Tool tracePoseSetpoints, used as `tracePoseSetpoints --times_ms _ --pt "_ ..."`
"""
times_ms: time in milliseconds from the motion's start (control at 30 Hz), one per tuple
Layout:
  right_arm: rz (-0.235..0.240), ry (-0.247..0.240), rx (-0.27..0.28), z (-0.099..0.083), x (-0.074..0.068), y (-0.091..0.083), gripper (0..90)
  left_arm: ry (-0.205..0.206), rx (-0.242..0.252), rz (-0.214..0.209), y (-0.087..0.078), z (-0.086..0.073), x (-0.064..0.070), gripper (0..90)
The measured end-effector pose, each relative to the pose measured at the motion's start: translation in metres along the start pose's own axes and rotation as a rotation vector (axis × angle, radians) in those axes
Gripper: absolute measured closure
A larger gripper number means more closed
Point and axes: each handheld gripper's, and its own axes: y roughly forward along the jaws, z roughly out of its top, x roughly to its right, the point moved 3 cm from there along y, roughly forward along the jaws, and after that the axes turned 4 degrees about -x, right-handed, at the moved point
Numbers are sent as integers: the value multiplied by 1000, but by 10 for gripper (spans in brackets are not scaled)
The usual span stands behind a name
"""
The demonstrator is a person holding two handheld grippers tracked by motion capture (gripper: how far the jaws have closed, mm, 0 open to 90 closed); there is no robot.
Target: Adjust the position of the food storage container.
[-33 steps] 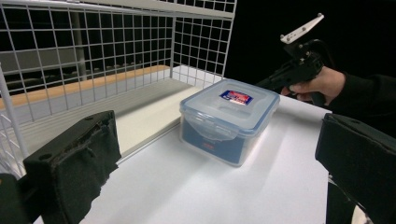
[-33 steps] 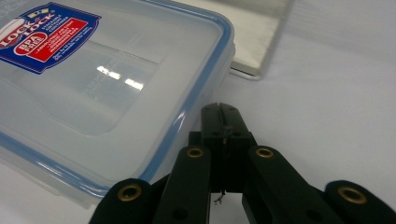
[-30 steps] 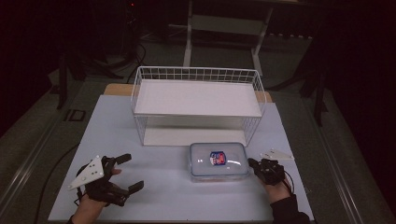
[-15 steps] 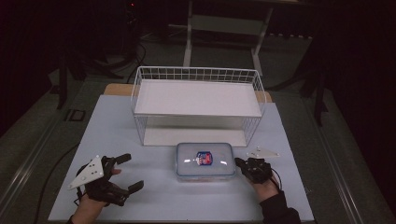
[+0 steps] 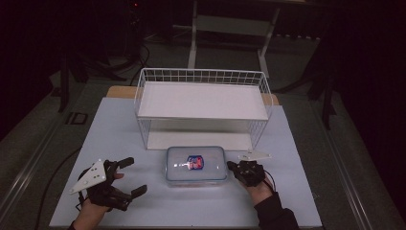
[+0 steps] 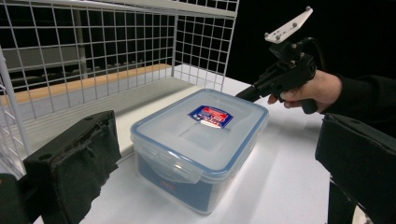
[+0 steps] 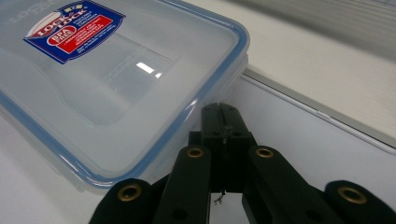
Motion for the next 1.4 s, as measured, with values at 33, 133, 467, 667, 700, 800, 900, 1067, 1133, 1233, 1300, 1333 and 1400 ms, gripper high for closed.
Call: tracePoseSetpoints --times_ms 33,133,467,667,700,800,900,1067,1133,1233,1300,1333,1400 --pt "0 0 0 0 0 0 900 0 0 0 0 0 0 0" --pt "13 -14 4 3 -4 4 900 1 -5 -1 2 -1 0 0" --pt "10 -4 34 6 -3 -2 900 -23 -24 39 7 0 -4 0" --pt "3 -25 91 10 -7 -19 839 -61 -83 82 18 5 -8 0" --pt "3 -25 91 10 -7 -19 839 -61 -83 82 18 5 -8 0" --pt "15 -60 154 12 -10 -28 748 -107 -115 80 25 11 -8 0" --pt "18 -72 210 13 -14 -37 671 -134 -121 101 34 15 -7 0" --pt "27 -113 291 13 -24 -49 387 -133 -167 70 49 25 -5 0" --pt "39 -135 295 13 -28 -52 272 -153 -182 65 52 28 -5 0" --pt "94 -122 323 14 -30 -56 130 -174 -198 49 57 31 -5 0" --pt "122 -122 338 14 -30 -57 123 -172 -205 50 61 33 -5 0" --pt "81 -134 365 13 -31 -61 122 -168 -192 57 63 35 -6 0" --pt "62 -150 375 13 -31 -64 133 -167 -181 59 66 37 -8 0"
